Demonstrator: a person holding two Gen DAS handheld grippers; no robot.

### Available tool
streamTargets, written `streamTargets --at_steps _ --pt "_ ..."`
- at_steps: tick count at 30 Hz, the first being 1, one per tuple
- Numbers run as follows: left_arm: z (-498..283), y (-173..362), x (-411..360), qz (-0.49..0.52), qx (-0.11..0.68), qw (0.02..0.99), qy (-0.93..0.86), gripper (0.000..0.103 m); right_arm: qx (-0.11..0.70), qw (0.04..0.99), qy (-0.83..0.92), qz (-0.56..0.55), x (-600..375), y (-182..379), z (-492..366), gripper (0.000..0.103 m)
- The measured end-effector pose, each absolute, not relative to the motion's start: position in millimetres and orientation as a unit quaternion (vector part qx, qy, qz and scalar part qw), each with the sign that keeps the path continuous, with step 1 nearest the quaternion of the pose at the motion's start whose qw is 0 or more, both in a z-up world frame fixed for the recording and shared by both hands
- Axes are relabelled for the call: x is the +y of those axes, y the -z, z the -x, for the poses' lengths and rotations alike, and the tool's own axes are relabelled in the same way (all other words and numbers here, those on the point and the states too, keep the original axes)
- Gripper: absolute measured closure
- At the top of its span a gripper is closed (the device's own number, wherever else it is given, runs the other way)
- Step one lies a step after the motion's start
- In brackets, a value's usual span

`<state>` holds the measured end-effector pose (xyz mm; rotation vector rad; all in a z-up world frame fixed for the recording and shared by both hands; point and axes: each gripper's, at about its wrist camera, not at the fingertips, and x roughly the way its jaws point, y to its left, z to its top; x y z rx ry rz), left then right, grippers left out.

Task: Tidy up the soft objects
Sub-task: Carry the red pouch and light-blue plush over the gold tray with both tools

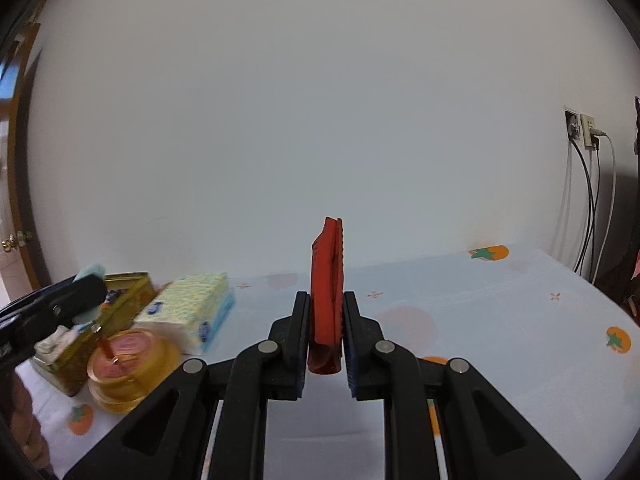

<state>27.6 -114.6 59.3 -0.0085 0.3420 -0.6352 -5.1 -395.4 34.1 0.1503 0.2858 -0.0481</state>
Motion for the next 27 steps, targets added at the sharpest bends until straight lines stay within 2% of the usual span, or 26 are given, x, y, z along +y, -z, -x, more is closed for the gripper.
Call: streamTargets --at_steps 8,27 --pt "-37.6 -64.7 -68.7 0.013 0.158 0.943 0.291 0.075 0.140 0.982 -0.027 -0.120 -350.3 -39.6 8.2 0.086" --pt "-76.6 -73.1 61.1 0.050 0.145 0.973 0.173 0.075 0.125 0.978 -0.139 -0.087 -208.4 -59.3 -36.7 0.086"
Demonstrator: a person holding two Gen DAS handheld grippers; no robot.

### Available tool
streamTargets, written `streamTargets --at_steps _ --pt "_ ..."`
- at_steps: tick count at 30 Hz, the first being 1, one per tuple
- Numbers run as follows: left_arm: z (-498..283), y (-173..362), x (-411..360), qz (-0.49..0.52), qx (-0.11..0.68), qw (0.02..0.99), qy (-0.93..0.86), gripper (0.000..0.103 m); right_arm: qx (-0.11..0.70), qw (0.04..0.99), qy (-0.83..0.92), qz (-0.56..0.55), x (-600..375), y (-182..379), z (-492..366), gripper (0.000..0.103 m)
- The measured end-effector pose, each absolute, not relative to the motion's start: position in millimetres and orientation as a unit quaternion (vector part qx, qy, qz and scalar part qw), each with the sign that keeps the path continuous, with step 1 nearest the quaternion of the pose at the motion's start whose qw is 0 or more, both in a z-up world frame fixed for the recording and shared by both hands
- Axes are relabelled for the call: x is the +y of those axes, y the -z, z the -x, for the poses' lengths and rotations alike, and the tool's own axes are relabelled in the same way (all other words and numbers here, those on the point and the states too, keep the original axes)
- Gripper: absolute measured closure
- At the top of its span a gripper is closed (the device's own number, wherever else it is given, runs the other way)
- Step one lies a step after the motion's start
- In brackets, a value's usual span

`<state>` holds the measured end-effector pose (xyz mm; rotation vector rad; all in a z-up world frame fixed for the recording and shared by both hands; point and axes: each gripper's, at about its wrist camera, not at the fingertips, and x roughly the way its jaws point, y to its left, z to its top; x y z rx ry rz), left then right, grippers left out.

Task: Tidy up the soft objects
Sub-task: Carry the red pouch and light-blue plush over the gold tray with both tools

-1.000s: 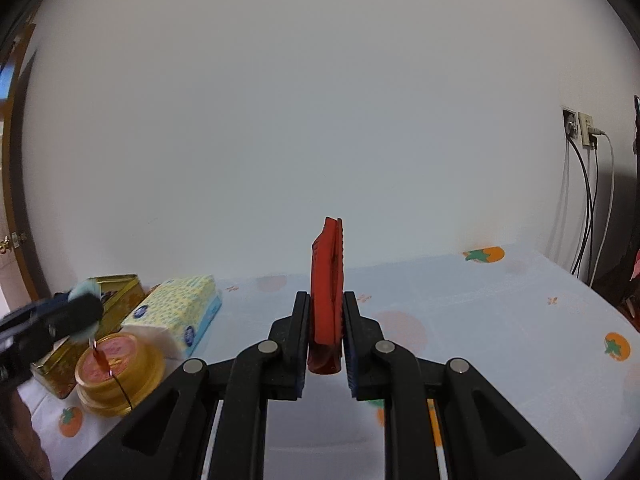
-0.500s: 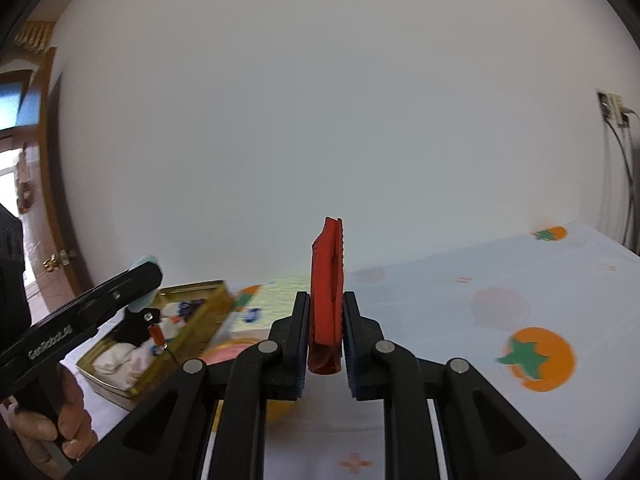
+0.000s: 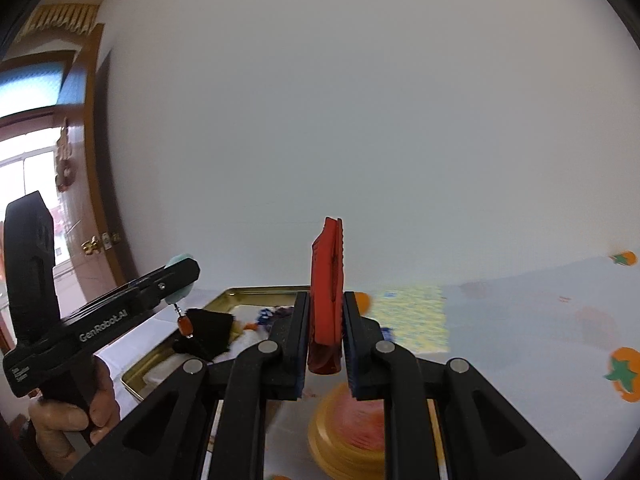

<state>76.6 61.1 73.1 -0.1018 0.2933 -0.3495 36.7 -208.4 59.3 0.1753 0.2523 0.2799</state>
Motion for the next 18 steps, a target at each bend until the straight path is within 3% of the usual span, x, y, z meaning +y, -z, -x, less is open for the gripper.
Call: streamTargets --at_steps 10,18 --pt "-84.0 -79.8 105.8 0.064 0.140 0.982 0.109 0.075 0.135 0.974 -0.166 -0.074 -143.0 -62.6 -67.1 0.086" --pt "-104.0 -64.2 107.3 0.065 0.193 0.976 0.074 0.075 0.172 0.968 -0.170 -0.069 -104.5 -55.3 -101.1 0.086"
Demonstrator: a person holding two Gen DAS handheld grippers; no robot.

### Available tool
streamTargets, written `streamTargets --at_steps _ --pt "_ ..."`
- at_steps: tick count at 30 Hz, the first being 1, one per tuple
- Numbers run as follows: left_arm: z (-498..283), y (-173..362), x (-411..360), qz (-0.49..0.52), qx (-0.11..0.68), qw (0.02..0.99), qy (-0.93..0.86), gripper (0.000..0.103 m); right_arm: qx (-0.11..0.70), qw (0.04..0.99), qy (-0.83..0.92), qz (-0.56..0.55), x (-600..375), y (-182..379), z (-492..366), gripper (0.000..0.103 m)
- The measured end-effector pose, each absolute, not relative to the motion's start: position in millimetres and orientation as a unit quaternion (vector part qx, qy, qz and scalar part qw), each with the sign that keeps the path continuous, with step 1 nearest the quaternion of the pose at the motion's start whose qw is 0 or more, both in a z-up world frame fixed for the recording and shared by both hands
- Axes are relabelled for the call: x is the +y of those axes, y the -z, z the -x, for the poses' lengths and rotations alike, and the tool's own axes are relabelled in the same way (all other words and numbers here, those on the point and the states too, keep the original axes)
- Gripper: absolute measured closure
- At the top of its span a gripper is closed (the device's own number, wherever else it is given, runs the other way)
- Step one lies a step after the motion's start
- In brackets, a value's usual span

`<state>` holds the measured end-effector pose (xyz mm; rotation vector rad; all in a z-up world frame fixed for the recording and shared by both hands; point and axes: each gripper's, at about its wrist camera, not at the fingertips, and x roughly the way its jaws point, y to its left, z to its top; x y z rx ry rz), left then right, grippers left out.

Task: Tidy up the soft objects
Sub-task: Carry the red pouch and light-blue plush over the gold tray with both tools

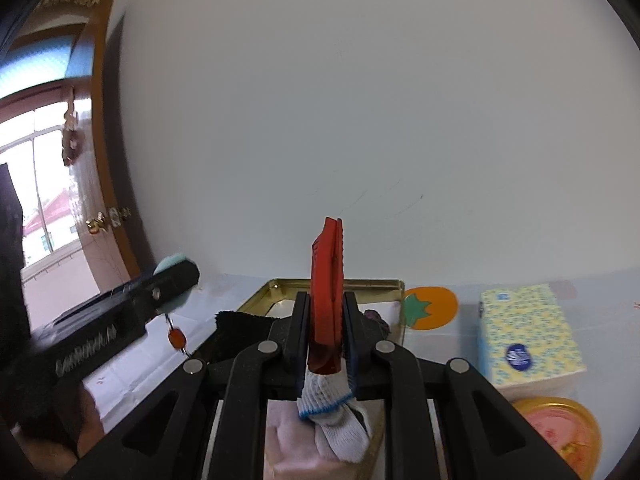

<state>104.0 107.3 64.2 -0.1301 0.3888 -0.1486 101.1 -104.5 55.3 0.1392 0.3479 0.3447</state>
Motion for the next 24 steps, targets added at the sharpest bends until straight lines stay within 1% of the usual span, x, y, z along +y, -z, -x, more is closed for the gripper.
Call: streamTargets --at_steps 4,10,16,24 --pt "-114.3 -55.7 104.4 0.060 0.226 0.971 0.053 0.075 0.207 0.960 -0.169 -0.082 -98.0 -45.2 -117.8 0.086" --pt "-124.2 -41.6 103.9 0.051 0.273 0.961 0.022 0.075 0.243 0.953 -0.170 -0.064 -91.8 -34.1 -127.9 0.086" --pt "-132.7 -28.2 106.1 0.030 0.310 0.950 -0.007 0.075 0.256 0.949 -0.174 -0.057 -89.0 -32.5 -133.3 0.086" --pt "-138.2 -20.6 106.1 0.017 0.320 0.947 -0.018 0.075 0.277 0.944 -0.171 -0.050 -84.4 -32.0 -141.0 0.086"
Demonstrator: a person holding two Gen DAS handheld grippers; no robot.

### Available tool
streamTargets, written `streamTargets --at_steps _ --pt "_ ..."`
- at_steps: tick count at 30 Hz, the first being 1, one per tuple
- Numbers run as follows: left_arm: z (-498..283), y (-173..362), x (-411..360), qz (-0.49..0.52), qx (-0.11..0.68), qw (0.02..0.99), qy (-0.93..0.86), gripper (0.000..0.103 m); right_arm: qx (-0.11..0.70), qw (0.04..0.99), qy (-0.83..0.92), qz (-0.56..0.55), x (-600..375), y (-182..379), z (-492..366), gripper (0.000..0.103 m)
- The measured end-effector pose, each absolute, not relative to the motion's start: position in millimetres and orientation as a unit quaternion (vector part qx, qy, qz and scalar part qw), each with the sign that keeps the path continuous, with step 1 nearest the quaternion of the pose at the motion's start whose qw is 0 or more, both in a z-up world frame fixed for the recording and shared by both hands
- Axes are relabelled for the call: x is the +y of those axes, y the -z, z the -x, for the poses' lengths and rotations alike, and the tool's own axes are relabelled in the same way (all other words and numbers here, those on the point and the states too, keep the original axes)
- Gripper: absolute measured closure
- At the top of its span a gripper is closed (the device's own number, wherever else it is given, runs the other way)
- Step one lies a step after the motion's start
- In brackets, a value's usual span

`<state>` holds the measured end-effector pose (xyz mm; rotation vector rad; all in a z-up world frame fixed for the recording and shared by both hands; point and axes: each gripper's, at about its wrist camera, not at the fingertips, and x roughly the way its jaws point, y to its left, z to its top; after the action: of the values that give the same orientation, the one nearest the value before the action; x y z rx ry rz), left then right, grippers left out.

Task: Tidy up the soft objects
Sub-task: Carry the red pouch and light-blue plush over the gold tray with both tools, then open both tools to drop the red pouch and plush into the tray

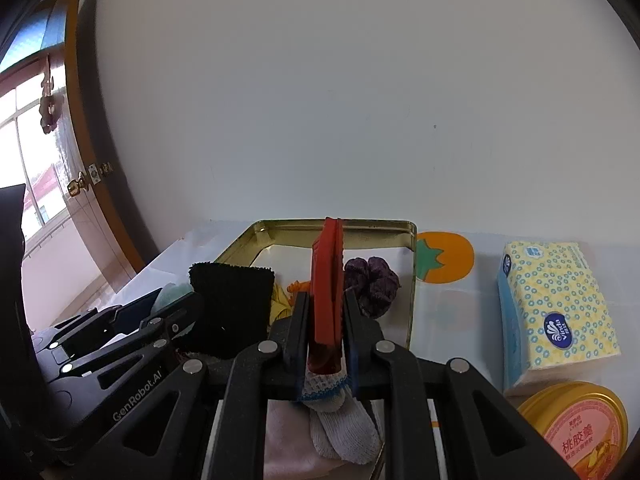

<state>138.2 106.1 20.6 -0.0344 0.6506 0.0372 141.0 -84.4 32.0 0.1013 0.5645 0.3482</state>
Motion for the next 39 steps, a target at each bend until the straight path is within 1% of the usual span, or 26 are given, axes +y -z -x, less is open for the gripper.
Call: streamTargets --at_steps 15,38,39 --pt "-145.0 -13.4 99.6 -0.003 0.338 0.940 -0.041 0.075 0.339 0.928 -0.150 -0.038 -78.4 -22.8 -158.2 0.086" --pt "-147.5 -5.8 95.9 -0.020 0.350 0.935 -0.055 0.075 0.364 0.917 -0.165 -0.020 -73.4 -19.0 -163.8 0.085" --pt "-147.5 -5.7 95.5 -0.023 0.351 0.935 -0.056 0.073 0.363 0.916 -0.170 -0.019 -72.9 -18.7 -164.0 0.085"
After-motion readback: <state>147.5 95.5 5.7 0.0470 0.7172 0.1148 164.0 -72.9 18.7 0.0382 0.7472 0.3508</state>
